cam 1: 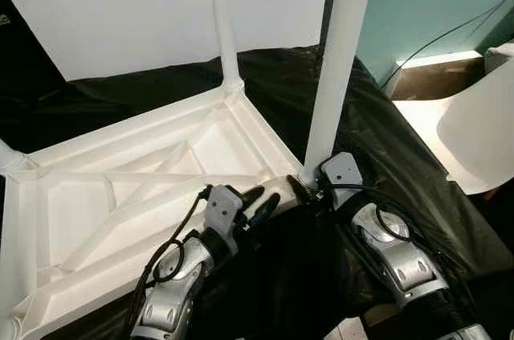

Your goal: Building children table

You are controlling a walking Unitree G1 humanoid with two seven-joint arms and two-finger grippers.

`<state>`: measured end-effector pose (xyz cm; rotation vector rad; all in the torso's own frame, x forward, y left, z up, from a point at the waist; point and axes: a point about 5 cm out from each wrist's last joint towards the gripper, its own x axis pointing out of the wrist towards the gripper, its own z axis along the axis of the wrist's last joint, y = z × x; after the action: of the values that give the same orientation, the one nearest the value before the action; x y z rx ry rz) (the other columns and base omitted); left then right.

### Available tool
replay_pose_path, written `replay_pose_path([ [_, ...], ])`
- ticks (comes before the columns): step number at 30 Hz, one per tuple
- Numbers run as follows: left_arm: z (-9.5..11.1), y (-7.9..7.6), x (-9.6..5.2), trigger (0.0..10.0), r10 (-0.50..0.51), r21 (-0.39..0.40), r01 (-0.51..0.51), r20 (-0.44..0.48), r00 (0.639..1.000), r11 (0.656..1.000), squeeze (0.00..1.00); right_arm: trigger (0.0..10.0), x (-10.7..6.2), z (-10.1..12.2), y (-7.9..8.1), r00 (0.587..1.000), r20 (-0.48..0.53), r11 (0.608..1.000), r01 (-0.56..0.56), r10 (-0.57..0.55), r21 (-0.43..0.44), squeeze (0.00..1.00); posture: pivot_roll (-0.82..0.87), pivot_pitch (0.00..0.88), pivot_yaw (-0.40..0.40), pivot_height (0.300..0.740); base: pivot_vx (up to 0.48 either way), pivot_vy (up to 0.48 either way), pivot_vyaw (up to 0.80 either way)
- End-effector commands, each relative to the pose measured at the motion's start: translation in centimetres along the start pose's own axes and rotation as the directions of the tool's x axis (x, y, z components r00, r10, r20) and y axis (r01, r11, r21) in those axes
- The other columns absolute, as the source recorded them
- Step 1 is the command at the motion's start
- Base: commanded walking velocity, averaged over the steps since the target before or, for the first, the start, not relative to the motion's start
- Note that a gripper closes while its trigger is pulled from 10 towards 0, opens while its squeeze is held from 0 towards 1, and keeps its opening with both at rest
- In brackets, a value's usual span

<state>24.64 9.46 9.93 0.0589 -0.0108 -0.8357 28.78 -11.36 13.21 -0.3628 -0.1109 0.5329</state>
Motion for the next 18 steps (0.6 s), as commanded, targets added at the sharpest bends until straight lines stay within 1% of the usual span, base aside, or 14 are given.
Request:
replay_pose_path([
  [1, -0.7, -0.9, 0.2, 10.0, -0.153, -0.012, 0.153, -0.056, 0.987, 0.988, 0.00, 10.0, 0.1, 0.6, -0.3, 1.000, 0.024, 1.000, 0.000, 0.000, 0.003, 0.00, -0.08, 0.011, 0.072, 0.740, 0.000, 0.000, 0.00],
  [2, -0.9, -1.1, 0.3, 10.0, -0.173, -0.005, 0.173, -0.073, 0.982, 0.985, 0.00, 10.0, 0.2, 0.6, -0.2, 1.000, 0.024, 1.000, 0.000, 0.000, 0.005, 0.00, -0.08, 0.011, 0.071, 0.740, 0.000, 0.000, 0.00],
  [6, -1.0, -1.2, 0.4, 10.0, -0.186, 0.001, 0.187, -0.084, 0.979, 0.982, 0.00, 10.0, 0.2, 0.6, -0.2, 1.000, 0.024, 1.000, 0.000, 0.000, 0.005, 0.00, -0.08, 0.011, 0.071, 0.740, 0.000, 0.000, 0.00],
  [7, -1.2, -1.3, 0.4, 10.0, -0.211, -0.004, 0.212, -0.100, 0.972, 0.977, 0.55, 10.0, 0.3, 0.6, -0.2, 1.000, 0.025, 1.000, -0.001, 0.000, 0.009, 0.00, -0.08, 0.010, 0.070, 0.740, 0.000, 0.000, 0.00],
  [8, -1.6, -1.6, 0.6, 10.0, -0.259, 0.008, 0.264, -0.154, 0.953, 0.965, 1.00, 10.0, 0.4, 0.6, -0.4, 1.000, 0.025, 1.000, -0.001, 0.000, 0.014, 0.00, -0.08, 0.010, 0.069, 0.740, 0.000, 0.000, 0.00],
  [9, -1.6, -1.6, 0.6, 10.0, -0.259, 0.008, 0.264, -0.154, 0.953, 0.965, 1.00, 10.0, 0.4, 0.6, -0.4, 1.000, 0.025, 1.000, -0.001, 0.000, 0.014, 0.00, -0.08, 0.010, 0.069, 0.740, 0.000, 0.000, 0.00],
  [10, -1.8, -1.7, 0.7, 10.0, -0.268, 0.020, 0.275, -0.176, 0.947, 0.961, 1.00, 10.0, 0.4, 0.6, -0.4, 1.000, 0.024, 1.000, -0.001, 0.000, 0.014, 0.00, -0.08, 0.010, 0.069, 0.740, 0.000, 0.000, 0.00],
  [11, -2.0, -1.6, 0.9, 10.0, -0.260, 0.031, 0.271, -0.199, 0.945, 0.962, 0.51, 10.0, 0.4, 0.6, -0.4, 1.000, 0.024, 1.000, 0.000, 0.000, 0.016, 0.00, -0.08, 0.009, 0.070, 0.740, 0.000, 0.000, 0.00],
  [12, -2.1, -1.6, 1.0, 10.0, -0.252, 0.036, 0.266, -0.212, 0.944, 0.963, 0.51, 10.0, 0.4, 0.6, -0.4, 1.000, 0.023, 1.000, -0.001, 0.001, 0.018, 0.00, -0.08, 0.009, 0.070, 0.740, 0.000, 0.000, 0.00],
  [13, -2.8, -1.3, 1.2, 10.0, -0.227, 0.042, 0.247, -0.273, 0.935, 0.968, 0.00, 10.0, 0.4, 0.6, -0.4, 1.000, 0.023, 1.000, -0.001, 0.001, 0.019, 0.00, -0.09, 0.008, 0.073, 0.740, 0.000, 0.000, 0.00],
  [14, -4.1, -0.8, 1.3, 10.0, -0.180, 0.050, 0.212, -0.361, 0.915, 0.976, 0.00, 10.0, 0.4, 0.6, -0.4, 1.000, 0.022, 1.000, -0.001, 0.001, 0.021, 0.00, -0.09, 0.007, 0.075, 0.740, 0.000, 0.000, 0.00],
  [15, -4.1, -0.8, 1.3, 10.0, -0.180, 0.050, 0.212, -0.361, 0.915, 0.976, 0.00, 10.0, 0.4, 0.6, -0.4, 1.000, 0.022, 1.000, -0.001, 0.001, 0.021, 0.00, -0.09, 0.007, 0.075, 0.740, 0.000, 0.000, 0.00],
  [17, -5.8, -0.1, 1.1, 10.0, -0.106, 0.083, 0.163, -0.468, 0.877, 0.983, 0.00, 10.0, 0.3, 0.5, -0.3, 1.000, 0.019, 1.000, 0.001, -0.001, 0.026, 0.00, -0.09, 0.004, 0.074, 0.740, 0.000, 0.000, 0.00],
  [18, -6.2, 0.1, 1.1, 10.0, -0.084, 0.097, 0.150, -0.488, 0.869, 0.984, 0.00, 10.0, 0.2, 0.5, -0.2, 1.000, 0.017, 1.000, 0.002, -0.003, 0.028, 0.00, -0.09, 0.004, 0.074, 0.740, 0.000, 0.000, 0.00],
])
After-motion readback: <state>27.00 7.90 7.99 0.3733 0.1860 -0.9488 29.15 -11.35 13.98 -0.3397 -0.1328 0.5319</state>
